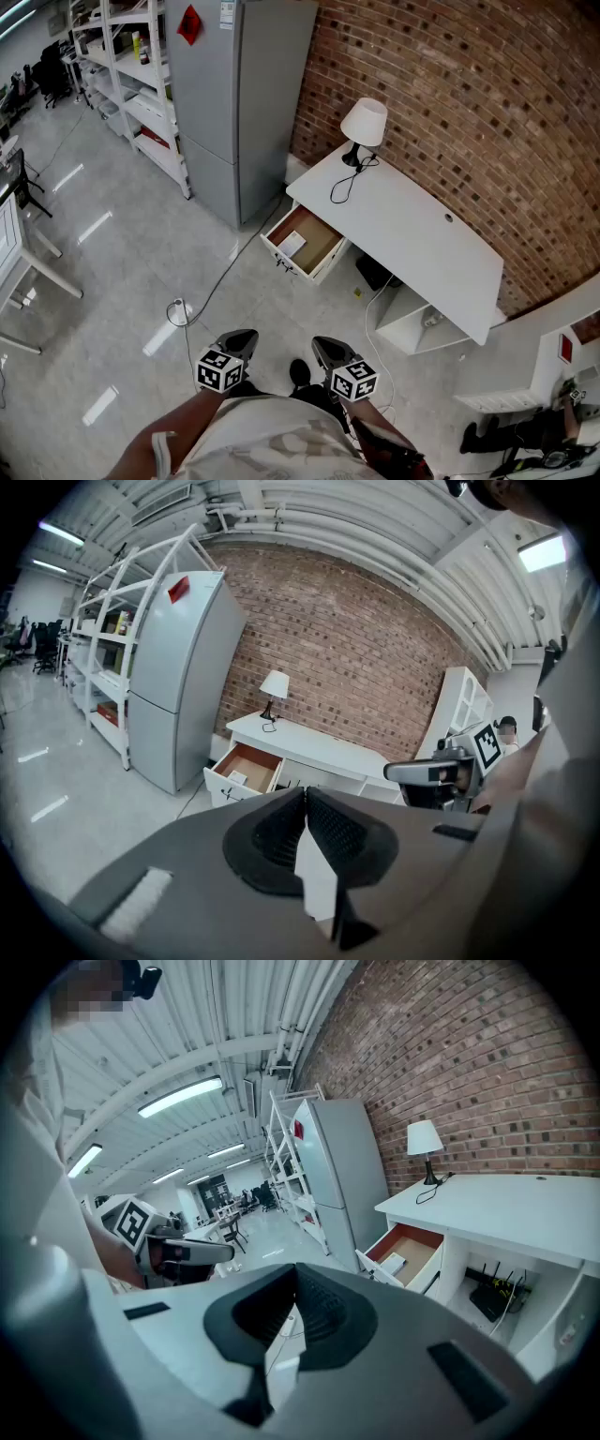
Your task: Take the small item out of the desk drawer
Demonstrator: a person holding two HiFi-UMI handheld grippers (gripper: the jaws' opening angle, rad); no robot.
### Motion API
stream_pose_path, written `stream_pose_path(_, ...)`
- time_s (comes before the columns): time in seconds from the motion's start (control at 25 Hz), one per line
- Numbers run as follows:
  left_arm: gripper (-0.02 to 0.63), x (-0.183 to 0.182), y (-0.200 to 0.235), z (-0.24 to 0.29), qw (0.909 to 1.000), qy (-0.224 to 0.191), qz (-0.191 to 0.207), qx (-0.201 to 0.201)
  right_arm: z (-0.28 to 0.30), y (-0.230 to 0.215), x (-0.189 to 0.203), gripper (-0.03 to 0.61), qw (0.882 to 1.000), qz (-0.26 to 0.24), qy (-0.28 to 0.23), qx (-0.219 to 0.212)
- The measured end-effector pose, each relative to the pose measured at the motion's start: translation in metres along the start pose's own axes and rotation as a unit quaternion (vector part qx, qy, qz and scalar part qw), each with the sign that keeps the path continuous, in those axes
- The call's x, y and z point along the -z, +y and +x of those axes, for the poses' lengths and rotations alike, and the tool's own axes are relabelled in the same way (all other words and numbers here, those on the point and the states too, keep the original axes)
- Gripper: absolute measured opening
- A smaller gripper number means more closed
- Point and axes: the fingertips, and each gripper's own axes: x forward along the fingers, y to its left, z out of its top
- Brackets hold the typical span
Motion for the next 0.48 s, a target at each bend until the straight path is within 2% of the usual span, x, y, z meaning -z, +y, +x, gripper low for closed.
stream_pose_path(0.48, 0.014, 0.011, 0.02, -0.028, 1.0, 0.004, -0.005, 0.0, 0.006, 0.025, 0.006, 0.006, 1.0, 0.006, -0.001, 0.018)
